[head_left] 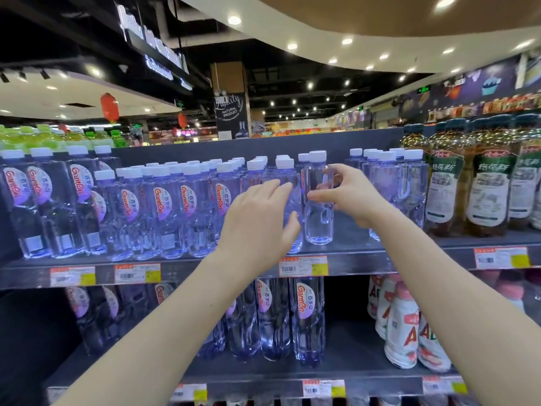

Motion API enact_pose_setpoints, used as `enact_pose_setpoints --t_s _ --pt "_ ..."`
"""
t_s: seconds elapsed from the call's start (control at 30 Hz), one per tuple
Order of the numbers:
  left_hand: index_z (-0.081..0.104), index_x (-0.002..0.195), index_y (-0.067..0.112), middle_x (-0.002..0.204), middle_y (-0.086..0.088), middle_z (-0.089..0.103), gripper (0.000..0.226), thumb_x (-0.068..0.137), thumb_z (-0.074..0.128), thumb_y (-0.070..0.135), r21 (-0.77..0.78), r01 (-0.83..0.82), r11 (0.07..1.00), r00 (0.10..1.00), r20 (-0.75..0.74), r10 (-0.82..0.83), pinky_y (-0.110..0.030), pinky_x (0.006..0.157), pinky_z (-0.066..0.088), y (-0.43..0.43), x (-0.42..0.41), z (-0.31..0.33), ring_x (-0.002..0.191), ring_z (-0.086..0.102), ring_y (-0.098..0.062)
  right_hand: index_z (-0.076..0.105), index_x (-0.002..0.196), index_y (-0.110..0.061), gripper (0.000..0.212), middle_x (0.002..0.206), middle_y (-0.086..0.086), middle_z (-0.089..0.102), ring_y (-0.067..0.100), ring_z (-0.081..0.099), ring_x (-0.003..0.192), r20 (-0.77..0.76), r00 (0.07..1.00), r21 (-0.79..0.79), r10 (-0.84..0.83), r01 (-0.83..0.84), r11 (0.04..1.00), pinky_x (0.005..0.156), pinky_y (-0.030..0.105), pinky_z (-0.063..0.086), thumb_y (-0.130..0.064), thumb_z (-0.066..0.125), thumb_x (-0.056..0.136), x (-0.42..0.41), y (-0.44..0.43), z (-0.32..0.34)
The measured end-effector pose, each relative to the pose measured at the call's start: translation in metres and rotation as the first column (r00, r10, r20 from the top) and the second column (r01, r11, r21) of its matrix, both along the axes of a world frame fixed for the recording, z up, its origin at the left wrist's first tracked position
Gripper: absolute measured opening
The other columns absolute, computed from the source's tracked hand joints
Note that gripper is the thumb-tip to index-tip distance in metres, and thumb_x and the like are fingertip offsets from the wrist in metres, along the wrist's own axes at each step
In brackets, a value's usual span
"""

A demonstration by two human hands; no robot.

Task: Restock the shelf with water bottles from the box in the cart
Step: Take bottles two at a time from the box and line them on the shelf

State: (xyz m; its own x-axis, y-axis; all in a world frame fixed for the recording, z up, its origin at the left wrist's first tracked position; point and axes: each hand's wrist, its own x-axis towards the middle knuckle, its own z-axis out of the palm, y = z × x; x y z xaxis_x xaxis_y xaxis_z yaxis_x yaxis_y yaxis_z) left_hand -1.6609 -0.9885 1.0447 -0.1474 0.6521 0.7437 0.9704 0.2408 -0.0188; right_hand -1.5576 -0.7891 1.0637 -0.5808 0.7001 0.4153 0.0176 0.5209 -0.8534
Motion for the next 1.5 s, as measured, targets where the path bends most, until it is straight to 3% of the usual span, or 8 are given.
enact_pose_setpoints --t_s 0.13,0.4,0.57,0.73,1.07,1.3,1.4,1.5 --pt "0.059 0.142 0.006 0.142 -0.013 0.062 0.058 0.092 0.056 0.035 0.016 -0.072 0.997 0.997 0.007 0.072 -0.045 0.105 0.048 -0.001 -0.005 -0.007 0.130 0.059 -0.031 0.066 0.096 -0.027 0.034 0.090 0.000 0.071 0.016 0.072 0.080 -0.015 1.000 -0.022 0.013 -0.013 1.000 0.060 0.016 0.050 -0.008 0.088 0.079 -0.012 0.010 -0.008" --pt "0.055 0.145 0.006 0.140 -0.009 0.062 0.066 0.090 0.046 0.042 -0.024 -0.132 0.991 0.991 0.007 0.132 -0.043 0.105 0.046 -0.004 -0.008 -0.015 0.126 0.060 -0.031 0.060 0.123 -0.023 0.055 0.108 0.003 0.074 0.020 0.074 0.097 0.066 0.998 0.005 -0.004 0.003 1.000 0.093 0.040 0.058 -0.019 0.089 0.077 -0.033 0.035 -0.009" --pt "0.049 0.149 0.010 0.140 -0.007 0.059 0.064 0.094 0.046 0.042 -0.050 -0.150 0.987 0.988 0.010 0.151 -0.041 0.103 0.045 -0.005 -0.011 -0.014 0.122 0.059 -0.029 0.053 0.139 -0.022 0.070 0.112 0.002 0.070 0.022 0.069 0.103 0.107 0.990 0.062 -0.094 0.088 0.994 0.083 0.034 0.054 -0.024 0.087 0.078 -0.045 0.044 -0.007" --pt "0.046 0.151 0.011 0.135 -0.006 0.060 0.061 0.097 0.055 0.040 -0.060 -0.175 0.983 0.984 0.017 0.176 -0.039 0.098 0.045 -0.008 -0.015 -0.017 0.116 0.059 -0.028 0.054 0.132 -0.018 0.058 0.116 0.002 0.068 0.019 0.067 0.100 0.095 0.982 0.062 -0.163 0.158 0.986 0.068 0.026 0.047 -0.026 0.084 0.082 -0.053 0.047 -0.010" --pt "0.041 0.153 0.013 0.138 -0.005 0.056 0.062 0.099 0.051 0.042 -0.103 -0.203 0.974 0.976 0.054 0.209 -0.037 0.097 0.044 -0.006 -0.015 -0.027 0.118 0.056 -0.027 0.055 0.135 -0.018 0.054 0.110 -0.001 0.066 0.016 0.064 0.094 0.076 0.983 0.062 -0.166 0.161 0.985 0.073 0.026 0.045 -0.023 0.081 0.088 -0.056 0.042 -0.010" --pt "0.040 0.154 0.014 0.139 -0.004 0.055 0.063 0.100 0.050 0.043 -0.111 -0.190 0.976 0.977 0.079 0.199 -0.037 0.097 0.044 -0.008 -0.016 -0.033 0.119 0.055 -0.026 0.055 0.136 -0.018 0.055 0.106 -0.003 0.066 0.002 0.060 0.081 0.114 0.977 0.052 -0.180 0.175 0.983 0.061 0.020 0.044 -0.026 0.081 0.088 -0.053 0.042 -0.008" --pt "0.039 0.155 0.014 0.140 -0.004 0.054 0.062 0.101 0.050 0.042 -0.109 -0.178 0.978 0.979 0.083 0.188 -0.036 0.098 0.043 -0.010 -0.016 -0.034 0.121 0.055 -0.025 0.048 0.144 -0.013 0.069 0.103 -0.003 0.062 0.015 0.062 0.093 0.159 0.969 0.046 -0.190 0.185 0.982 0.078 0.026 0.047 -0.034 0.082 0.087 -0.049 0.041 -0.012" --pt "0.037 0.156 0.013 0.142 -0.005 0.053 0.063 0.101 0.048 0.042 -0.122 -0.178 0.976 0.980 0.072 0.187 -0.037 0.099 0.042 -0.011 -0.018 -0.035 0.123 0.053 -0.026 0.043 0.151 -0.008 0.071 0.122 0.004 0.065 0.023 0.059 0.116 0.195 0.952 0.039 -0.237 0.234 0.971 0.091 0.031 0.042 -0.034 0.074 0.092 -0.044 0.037 -0.020"
